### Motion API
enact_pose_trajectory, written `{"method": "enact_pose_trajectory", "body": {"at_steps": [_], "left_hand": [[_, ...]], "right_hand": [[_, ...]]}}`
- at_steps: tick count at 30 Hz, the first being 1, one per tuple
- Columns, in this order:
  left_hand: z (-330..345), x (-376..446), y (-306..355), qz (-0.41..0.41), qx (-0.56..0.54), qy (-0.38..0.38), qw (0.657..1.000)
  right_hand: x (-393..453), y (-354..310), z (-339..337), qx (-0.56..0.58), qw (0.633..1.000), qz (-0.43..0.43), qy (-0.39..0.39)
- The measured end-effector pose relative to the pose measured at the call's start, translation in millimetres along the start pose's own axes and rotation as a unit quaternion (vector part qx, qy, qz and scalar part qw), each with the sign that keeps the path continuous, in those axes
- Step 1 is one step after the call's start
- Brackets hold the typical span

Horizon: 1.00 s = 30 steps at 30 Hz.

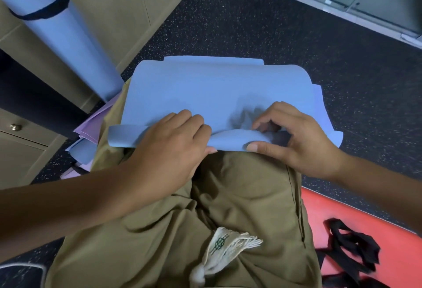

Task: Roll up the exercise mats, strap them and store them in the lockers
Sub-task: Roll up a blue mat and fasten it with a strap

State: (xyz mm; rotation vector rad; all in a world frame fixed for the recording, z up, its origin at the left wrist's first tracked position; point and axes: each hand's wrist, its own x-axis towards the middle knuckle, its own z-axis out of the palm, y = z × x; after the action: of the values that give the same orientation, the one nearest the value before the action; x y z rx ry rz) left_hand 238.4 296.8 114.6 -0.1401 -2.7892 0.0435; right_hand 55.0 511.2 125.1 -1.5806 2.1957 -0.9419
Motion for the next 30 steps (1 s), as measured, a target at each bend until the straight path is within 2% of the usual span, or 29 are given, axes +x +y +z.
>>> {"method": "enact_pose_trajectory", "body": {"at_steps": [4,7,9,17,22,27,30], "left_hand": [[5,-1,-5,-0.024,-0.017,-0.007,1.000],[8,0,-11,-0.055,-0.045,0.000,0.997],[10,0,-13,-0.054,-0.042,0.011,0.998],[15,6,-25,-0.025,-0.084,-0.009,0.996],[14,14,-36,-0.063,-0.176,-0.014,0.982],[11,26,-50,-0.169,-0.298,-0.085,0.936],[8,34,-53,-0.202,-0.358,-0.129,0.902]], "right_hand": [[-6,0,3,-0.167,0.982,-0.084,0.008],[-9,-5,7,-0.263,0.956,-0.109,0.067],[-11,-7,10,-0.287,0.946,-0.115,0.095],[-7,-6,8,-0.204,0.977,-0.044,0.039],[3,-2,1,-0.182,0.983,-0.012,-0.006],[23,1,-14,-0.096,0.993,0.028,-0.059],[32,4,-16,-0.017,0.995,0.085,-0.056]]}}
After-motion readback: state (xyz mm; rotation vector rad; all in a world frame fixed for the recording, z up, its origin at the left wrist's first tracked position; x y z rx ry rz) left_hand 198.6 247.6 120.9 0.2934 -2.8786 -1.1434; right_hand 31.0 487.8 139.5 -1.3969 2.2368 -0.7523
